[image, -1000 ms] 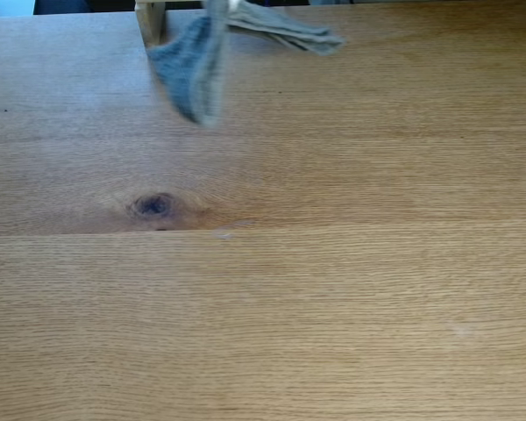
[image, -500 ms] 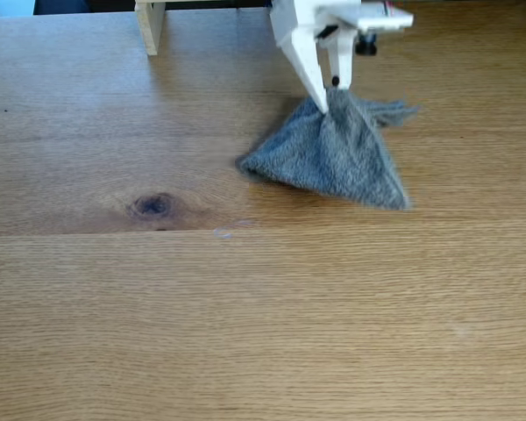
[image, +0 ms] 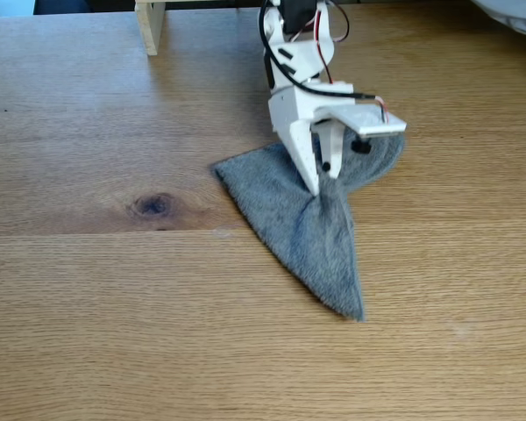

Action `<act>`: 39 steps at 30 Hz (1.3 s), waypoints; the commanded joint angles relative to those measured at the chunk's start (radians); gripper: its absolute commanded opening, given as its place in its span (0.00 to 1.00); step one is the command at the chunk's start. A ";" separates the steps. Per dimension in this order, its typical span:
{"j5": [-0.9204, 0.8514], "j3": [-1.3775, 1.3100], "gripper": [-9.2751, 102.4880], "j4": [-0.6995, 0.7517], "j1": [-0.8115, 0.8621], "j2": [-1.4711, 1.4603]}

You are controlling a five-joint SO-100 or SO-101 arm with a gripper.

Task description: Clean the area in front of the robot

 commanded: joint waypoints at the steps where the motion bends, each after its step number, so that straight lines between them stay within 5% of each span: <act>1: -0.005 -0.279 0.08 0.037 0.086 -0.044; 14: -0.051 -0.540 0.08 0.308 0.393 -0.173; 21: 0.067 -0.517 0.08 0.752 0.422 -0.003; 27: 0.202 -0.431 0.08 1.071 0.262 0.230; 34: 0.278 -0.275 0.08 1.019 -0.032 0.451; 39: 0.290 -0.147 0.08 0.801 -0.166 0.508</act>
